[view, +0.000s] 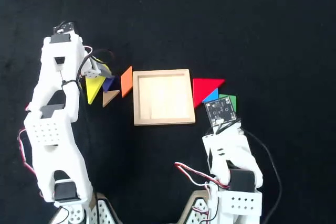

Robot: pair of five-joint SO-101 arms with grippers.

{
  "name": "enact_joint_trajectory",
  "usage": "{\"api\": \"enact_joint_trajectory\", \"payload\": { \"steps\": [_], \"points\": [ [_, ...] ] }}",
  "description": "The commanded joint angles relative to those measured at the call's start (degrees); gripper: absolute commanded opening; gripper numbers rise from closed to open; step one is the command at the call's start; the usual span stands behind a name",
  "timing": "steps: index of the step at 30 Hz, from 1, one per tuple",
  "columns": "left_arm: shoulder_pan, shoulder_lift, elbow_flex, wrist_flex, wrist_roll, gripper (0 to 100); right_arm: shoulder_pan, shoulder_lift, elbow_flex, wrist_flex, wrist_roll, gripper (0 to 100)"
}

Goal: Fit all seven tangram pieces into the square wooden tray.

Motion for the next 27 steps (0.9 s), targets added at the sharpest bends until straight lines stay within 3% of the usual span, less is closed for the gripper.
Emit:
{"api": "enact_joint_trajectory", "payload": {
  "steps": [1,8,27],
  "points": [
    [-1.27,-3.6,-0.04,0.0,0.09,37,0.53,-3.56,0.13,0.18,0.44,1.1],
    [-1.36,-4.04,-0.48,0.09,-0.09,27,0.53,-3.56,0.13,0.18,0.44,1.1],
    [-2.95,-6.51,-0.48,-0.09,-1.14,27,0.53,-3.56,0.13,0.18,0.44,1.1]
  ]
}}
